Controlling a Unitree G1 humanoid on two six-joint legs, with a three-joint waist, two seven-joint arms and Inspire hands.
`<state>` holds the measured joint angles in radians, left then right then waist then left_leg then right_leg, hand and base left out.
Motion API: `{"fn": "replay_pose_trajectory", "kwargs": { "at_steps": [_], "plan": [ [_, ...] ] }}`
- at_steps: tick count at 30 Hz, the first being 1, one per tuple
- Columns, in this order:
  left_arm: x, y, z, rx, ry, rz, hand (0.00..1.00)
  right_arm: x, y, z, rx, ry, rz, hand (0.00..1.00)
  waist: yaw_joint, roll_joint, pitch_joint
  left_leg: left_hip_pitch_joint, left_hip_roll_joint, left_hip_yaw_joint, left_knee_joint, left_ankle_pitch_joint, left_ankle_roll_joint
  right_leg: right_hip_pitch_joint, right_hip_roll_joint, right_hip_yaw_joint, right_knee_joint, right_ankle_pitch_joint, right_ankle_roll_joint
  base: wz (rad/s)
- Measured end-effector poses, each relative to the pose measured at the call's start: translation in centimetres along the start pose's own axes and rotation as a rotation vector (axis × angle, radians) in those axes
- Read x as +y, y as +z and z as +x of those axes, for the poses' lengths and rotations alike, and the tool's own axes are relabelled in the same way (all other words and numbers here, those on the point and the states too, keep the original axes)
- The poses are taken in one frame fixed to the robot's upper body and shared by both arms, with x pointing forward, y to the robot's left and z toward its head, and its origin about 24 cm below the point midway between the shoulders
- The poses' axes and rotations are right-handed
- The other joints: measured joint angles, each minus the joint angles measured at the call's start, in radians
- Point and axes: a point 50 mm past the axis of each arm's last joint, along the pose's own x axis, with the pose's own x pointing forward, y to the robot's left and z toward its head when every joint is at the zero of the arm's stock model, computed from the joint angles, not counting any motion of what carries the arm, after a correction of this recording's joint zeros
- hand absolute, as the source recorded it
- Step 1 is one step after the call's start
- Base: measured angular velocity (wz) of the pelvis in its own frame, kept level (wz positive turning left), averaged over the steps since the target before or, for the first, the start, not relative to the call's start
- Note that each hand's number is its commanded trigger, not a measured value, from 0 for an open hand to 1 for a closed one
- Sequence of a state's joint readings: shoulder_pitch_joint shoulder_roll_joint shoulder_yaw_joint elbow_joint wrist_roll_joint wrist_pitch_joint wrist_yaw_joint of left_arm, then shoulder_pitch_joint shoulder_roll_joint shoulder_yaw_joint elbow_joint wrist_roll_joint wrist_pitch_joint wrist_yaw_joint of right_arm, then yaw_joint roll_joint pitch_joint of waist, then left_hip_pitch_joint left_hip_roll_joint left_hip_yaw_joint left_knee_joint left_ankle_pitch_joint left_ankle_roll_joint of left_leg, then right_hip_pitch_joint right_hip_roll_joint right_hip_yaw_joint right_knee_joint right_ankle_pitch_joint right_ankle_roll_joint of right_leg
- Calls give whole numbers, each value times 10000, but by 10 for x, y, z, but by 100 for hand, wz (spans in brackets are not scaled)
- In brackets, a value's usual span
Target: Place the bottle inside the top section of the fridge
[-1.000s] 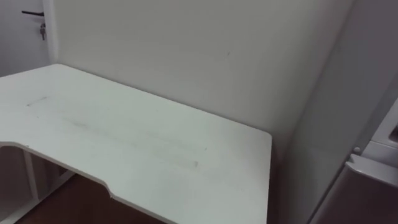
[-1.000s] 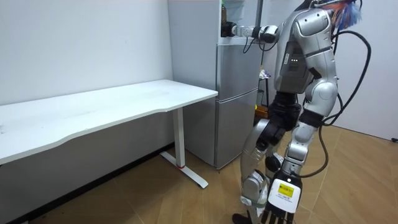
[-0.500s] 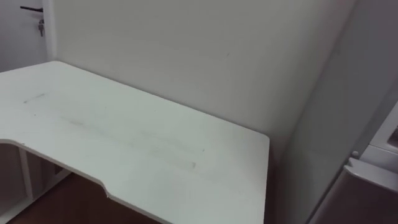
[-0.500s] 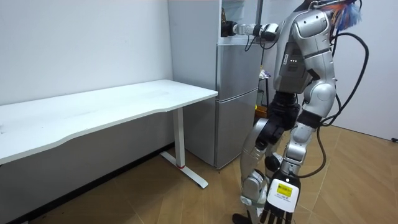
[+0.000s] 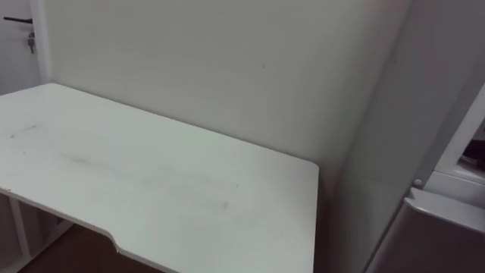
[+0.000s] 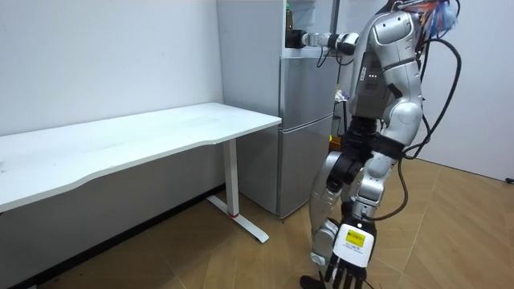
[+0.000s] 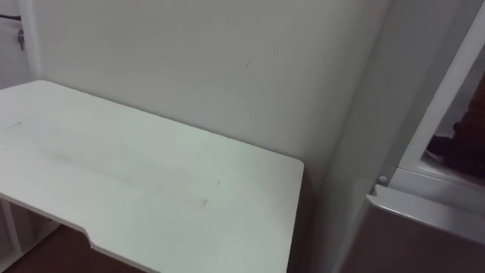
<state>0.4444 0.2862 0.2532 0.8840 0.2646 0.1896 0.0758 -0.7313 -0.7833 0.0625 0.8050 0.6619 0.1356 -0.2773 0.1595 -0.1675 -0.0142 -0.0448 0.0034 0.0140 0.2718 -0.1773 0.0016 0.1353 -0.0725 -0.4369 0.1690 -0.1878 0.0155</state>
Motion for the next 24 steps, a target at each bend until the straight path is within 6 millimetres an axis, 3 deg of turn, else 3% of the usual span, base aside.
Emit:
{"fn": "replay_pose_trajectory", "kwargs": {
  "at_steps": [9, 15, 24],
  "plan": [
    [-7, 1, -1, -76, -155, -108, 0, 6, 5, -2, -221, 446, -82, 0, -228, 116, 15, 203, 14, 106, -159, 16, -16, 71, -2, 112, 1, -10, 16, -3],
    [-16, 0, -2, -40, -376, -213, 0, 13, 15, -6, -676, 796, 0, 0, -422, 265, -46, 258, 30, 129, -174, 28, -28, 83, 9, 168, 21, -1, 4, -2],
    [-15, 1, -2, -154, -419, -603, 0, 16, 13, -10, -793, 1146, -51, 0, -494, 154, -36, 413, 26, 155, -381, 89, -57, 117, 12, 237, 7, 1, 0, -1]
  ]
}}
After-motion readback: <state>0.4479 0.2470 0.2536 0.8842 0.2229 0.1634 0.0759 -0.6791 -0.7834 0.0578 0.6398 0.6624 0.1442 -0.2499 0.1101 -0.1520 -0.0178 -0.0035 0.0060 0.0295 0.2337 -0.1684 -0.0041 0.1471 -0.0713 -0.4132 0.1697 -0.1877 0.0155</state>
